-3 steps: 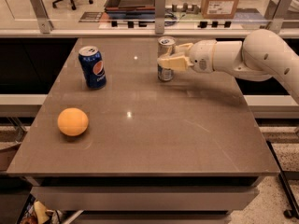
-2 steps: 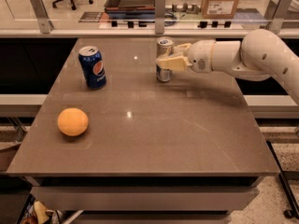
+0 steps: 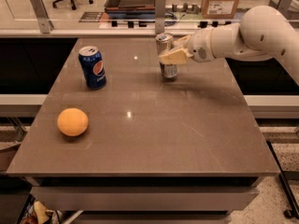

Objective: Knock redbull can over

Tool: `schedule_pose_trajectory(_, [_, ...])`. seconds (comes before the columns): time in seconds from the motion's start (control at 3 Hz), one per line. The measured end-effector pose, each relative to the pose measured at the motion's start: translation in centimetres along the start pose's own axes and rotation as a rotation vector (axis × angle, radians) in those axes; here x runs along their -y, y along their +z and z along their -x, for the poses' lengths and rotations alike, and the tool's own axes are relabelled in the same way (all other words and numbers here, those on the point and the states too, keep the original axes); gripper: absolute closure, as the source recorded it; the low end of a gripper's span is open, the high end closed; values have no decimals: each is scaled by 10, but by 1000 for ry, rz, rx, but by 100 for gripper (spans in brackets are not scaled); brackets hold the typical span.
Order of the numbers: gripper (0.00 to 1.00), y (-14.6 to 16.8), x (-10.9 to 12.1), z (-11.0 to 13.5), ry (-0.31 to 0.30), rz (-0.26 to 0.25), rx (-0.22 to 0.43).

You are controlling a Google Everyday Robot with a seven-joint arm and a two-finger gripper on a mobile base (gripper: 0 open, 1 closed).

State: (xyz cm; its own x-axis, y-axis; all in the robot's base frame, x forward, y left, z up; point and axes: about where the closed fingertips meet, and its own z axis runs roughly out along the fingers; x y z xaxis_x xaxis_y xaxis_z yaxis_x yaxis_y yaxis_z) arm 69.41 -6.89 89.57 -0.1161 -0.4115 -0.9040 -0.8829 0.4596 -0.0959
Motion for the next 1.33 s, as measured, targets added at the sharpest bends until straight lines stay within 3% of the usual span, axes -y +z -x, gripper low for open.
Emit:
schedule_pose_trajectory(0.67, [100,-7,19,-15,-36,-32,-218])
schedule_pose_trajectory(1.33, [100,-28,30,-21,-88,-115,-391])
